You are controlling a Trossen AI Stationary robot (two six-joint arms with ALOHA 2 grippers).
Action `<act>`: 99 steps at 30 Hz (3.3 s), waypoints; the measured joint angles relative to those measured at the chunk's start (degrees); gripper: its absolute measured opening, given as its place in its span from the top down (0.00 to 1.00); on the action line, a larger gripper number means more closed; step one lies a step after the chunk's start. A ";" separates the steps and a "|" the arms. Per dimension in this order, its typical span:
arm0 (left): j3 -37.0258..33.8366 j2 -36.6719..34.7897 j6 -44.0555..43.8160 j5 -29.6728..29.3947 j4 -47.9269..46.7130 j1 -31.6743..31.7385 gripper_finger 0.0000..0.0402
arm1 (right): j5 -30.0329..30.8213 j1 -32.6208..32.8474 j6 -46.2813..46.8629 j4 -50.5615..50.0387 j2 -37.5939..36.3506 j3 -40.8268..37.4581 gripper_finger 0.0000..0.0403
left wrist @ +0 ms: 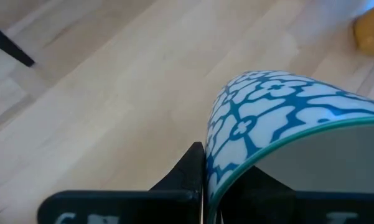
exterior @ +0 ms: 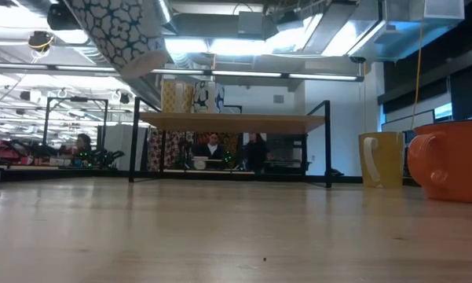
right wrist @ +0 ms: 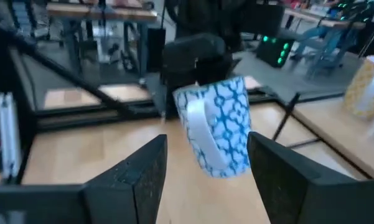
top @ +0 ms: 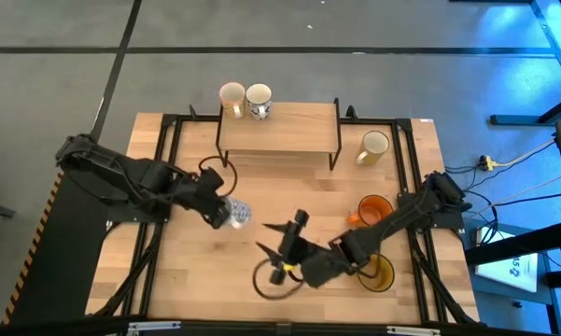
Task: Place coffee mugs
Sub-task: Put the light blue patterned mug on the shelf
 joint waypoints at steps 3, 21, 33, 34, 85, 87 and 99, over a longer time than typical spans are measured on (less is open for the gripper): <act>0.00 -0.55 0.26 0.04 0.07 1.19 0.96 | -0.71 -2.28 -2.02 2.14 0.97 -0.05 0.48; -0.02 2.55 0.48 0.86 -0.39 3.93 0.96 | -4.32 -7.45 -5.17 8.22 8.63 -0.04 0.49; -0.07 4.81 -0.21 1.61 0.12 3.88 0.96 | -8.62 -9.79 -5.88 7.56 9.26 -0.04 0.85; -0.07 4.81 -0.53 1.69 0.04 3.88 0.96 | -8.69 -9.76 -6.19 7.14 9.27 -0.04 0.88; 0.00 -30.01 34.05 -3.80 -3.95 3.86 0.75 | 10.99 -34.72 1.66 4.70 -2.18 0.00 0.90; -0.02 -30.00 34.05 -3.80 -5.52 3.88 0.75 | 10.05 -35.74 2.17 2.27 -3.51 0.00 0.90; -0.02 -30.01 35.01 -4.32 -7.76 3.86 0.75 | -1.73 -43.16 8.63 6.92 -7.58 -11.95 0.90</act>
